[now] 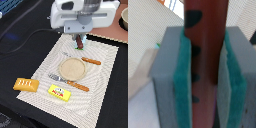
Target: Interact with the objects in diverse but meaningful ways.
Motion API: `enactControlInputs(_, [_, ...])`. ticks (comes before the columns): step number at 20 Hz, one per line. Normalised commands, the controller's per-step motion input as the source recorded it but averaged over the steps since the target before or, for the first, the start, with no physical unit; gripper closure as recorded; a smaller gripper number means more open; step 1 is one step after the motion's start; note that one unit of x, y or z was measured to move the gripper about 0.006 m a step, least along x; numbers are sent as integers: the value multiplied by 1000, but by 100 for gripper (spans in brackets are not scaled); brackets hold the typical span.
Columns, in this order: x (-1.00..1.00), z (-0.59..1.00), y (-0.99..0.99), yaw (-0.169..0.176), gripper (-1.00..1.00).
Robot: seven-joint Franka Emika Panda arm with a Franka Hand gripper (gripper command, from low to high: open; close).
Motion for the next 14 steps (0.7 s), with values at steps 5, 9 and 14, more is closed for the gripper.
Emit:
enactControlInputs(5, [-1000,-498,-212,0,100])
enactControlInputs(9, [-1000,-556,-321,0,100])
enactControlInputs(14, [-1000,-635,-374,0,100])
